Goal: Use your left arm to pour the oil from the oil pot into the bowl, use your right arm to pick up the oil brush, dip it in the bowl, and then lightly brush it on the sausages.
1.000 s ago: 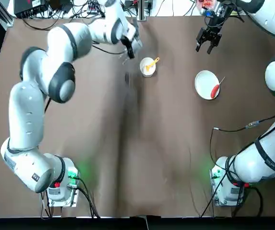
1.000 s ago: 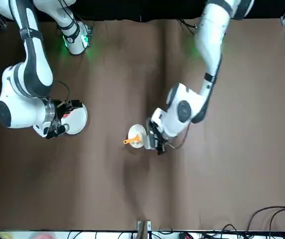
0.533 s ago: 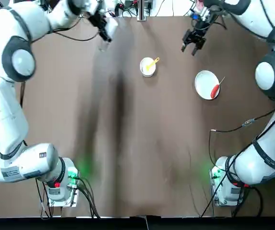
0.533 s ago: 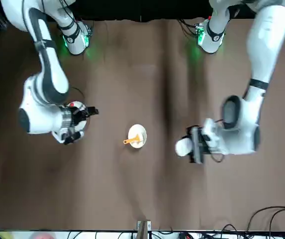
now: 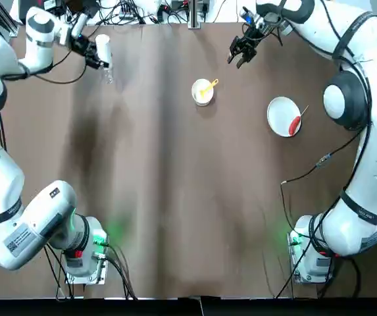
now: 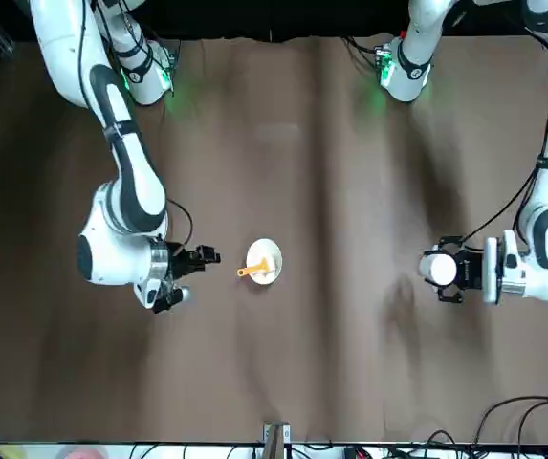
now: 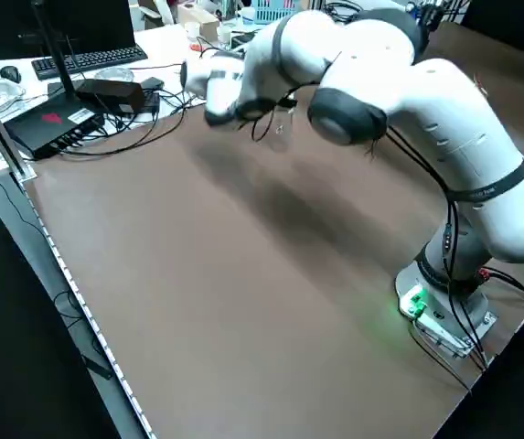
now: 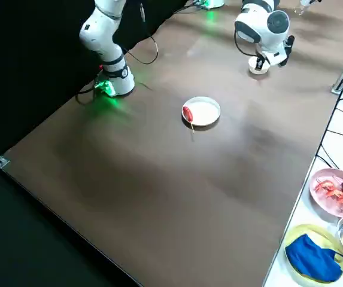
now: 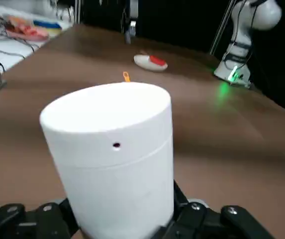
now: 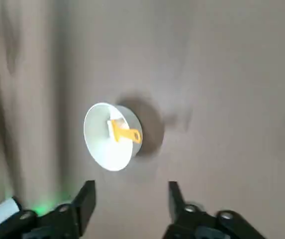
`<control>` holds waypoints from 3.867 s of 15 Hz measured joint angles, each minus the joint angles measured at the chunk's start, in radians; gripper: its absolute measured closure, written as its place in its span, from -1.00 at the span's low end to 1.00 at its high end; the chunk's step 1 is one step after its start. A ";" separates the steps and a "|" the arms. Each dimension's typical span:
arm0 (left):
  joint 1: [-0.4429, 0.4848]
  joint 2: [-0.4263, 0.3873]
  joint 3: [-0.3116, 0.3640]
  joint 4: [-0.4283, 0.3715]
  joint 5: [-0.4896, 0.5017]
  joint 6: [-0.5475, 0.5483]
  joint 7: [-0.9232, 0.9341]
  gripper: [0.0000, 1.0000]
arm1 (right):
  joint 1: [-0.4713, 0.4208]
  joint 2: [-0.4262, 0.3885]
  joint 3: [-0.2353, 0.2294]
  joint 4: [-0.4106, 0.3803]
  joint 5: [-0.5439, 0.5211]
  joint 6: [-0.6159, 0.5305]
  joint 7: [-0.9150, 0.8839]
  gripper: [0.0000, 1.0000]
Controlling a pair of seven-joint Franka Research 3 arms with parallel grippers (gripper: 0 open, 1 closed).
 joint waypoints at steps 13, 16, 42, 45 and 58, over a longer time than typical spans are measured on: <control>0.119 0.131 0.107 0.089 -0.054 -0.119 0.513 -0.22 | 0.072 0.162 0.064 0.023 0.031 0.250 0.001 -0.10; 0.095 0.131 0.162 0.095 -0.054 -0.099 0.514 -0.22 | 0.072 0.166 0.063 0.025 0.032 0.251 0.001 -0.06; -0.052 -0.329 0.277 0.138 0.292 -0.077 -0.302 -0.97 | 0.082 0.180 0.067 0.045 0.045 0.244 0.030 0.84; -0.318 -0.416 0.284 0.126 0.542 -0.067 -0.799 -0.97 | 0.082 0.174 0.069 0.060 0.049 0.235 0.051 0.91; -0.607 -0.475 0.286 0.106 0.742 -0.052 -1.937 -0.97 | 0.005 0.026 0.041 0.072 0.040 -0.086 0.192 0.91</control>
